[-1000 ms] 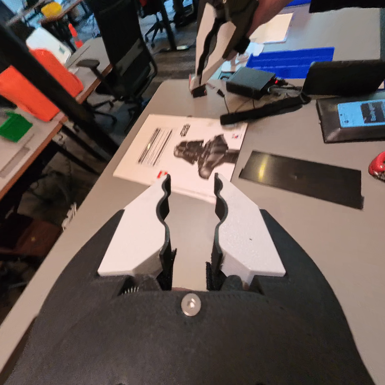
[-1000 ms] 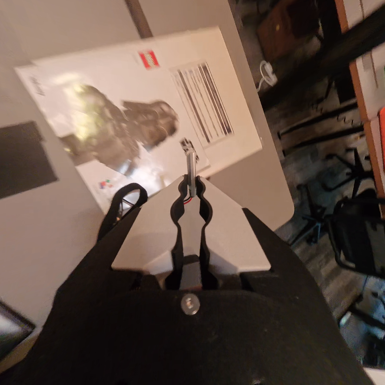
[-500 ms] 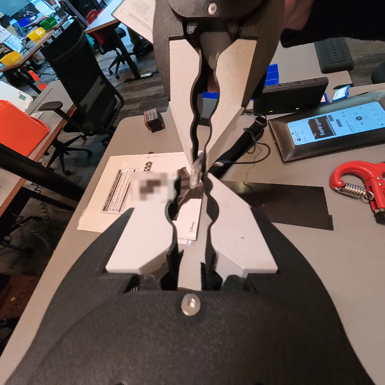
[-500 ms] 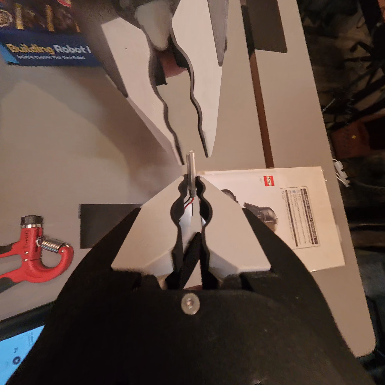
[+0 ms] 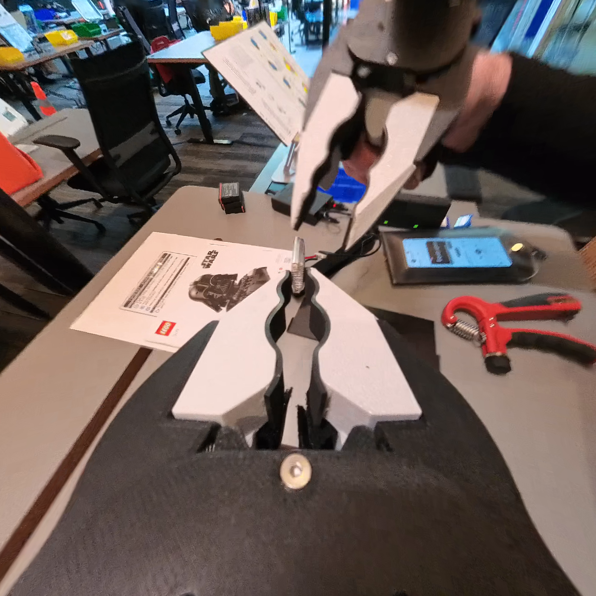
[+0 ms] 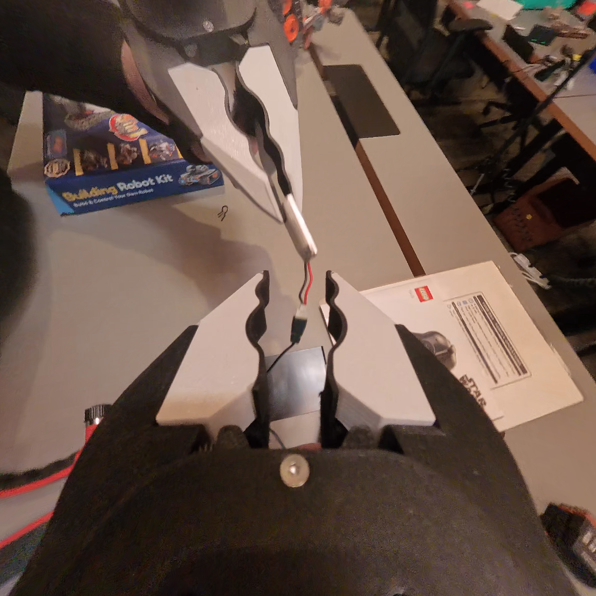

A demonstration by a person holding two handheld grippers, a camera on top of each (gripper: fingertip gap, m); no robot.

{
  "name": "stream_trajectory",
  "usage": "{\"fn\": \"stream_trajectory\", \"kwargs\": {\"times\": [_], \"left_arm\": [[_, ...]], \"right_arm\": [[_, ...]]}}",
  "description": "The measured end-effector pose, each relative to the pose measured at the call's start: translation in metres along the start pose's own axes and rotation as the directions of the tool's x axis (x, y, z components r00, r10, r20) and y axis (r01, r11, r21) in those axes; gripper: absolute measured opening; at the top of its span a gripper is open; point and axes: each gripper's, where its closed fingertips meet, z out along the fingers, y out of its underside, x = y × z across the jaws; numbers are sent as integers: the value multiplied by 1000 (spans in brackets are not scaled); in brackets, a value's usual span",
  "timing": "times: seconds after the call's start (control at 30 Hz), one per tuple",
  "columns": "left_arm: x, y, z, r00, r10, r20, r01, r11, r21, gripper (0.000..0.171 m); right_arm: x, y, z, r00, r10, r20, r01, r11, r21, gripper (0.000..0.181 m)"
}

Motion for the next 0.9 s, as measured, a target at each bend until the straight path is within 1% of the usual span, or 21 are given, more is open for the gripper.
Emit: {"fn": "stream_trajectory", "kwargs": {"times": [0.1,0.13,0.2,0.27,0.3,0.33,0.4,0.47,0.5,0.53,0.6,0.67,0.73,0.77,0.8,0.83,0.9], "left_arm": [[-2,-6,-10,991,-125,-52,127,991,46,5],[-2,-7,-12,983,-170,-75,174,983,54,5],[0,-8,-14,955,-271,-118,279,959,55,6],[8,-10,-16,905,-373,-203,388,921,39,5],[10,-11,-15,882,-411,-231,430,902,33,5],[13,-11,-16,868,-426,-254,447,894,29,6],[13,-11,-17,870,-413,-270,438,898,38,6],[17,-16,-21,876,-372,-307,407,911,59,5],[18,-18,-23,882,-348,-317,388,919,69,5],[20,-19,-24,888,-324,-326,364,929,69,6],[21,-21,-26,899,-279,-336,321,944,74,6],[19,-25,-29,897,-265,-353,312,946,84,6],[16,-29,-29,913,-231,-336,281,953,110,6],[14,-31,-28,917,-230,-326,281,952,121,9],[13,-34,-28,915,-241,-324,298,945,138,17],[14,-37,-28,909,-251,-332,316,935,158,20],[19,-40,-25,903,-251,-347,326,929,177,22]], "right_arm": [[1,9,-3,992,76,-96,-72,996,43,29],[1,9,-2,988,70,-134,-63,996,61,28],[0,5,2,972,1,-237,14,998,63,27],[0,-4,7,934,-106,-341,122,992,26,25],[-3,-8,10,921,-145,-360,157,988,6,25],[-8,-10,13,931,-141,-338,153,988,8,23],[-14,-18,14,968,-37,-250,65,993,102,21],[-19,-27,8,990,104,-91,-81,971,223,14],[-22,-32,4,987,157,-10,-149,953,263,15],[-23,-35,2,982,184,37,-186,940,286,13],[-23,-38,0,977,197,79,-212,932,296,9],[-22,-44,-2,970,213,121,-241,915,324,7],[-19,-48,-4,959,239,150,-278,895,348,5],[-19,-51,-7,952,249,177,-298,881,368,5],[-18,-55,-10,946,255,198,-315,864,393,5],[-17,-56,-11,940,268,209,-333,851,407,5],[-17,-57,-10,935,271,228,-345,844,411,5]]}}
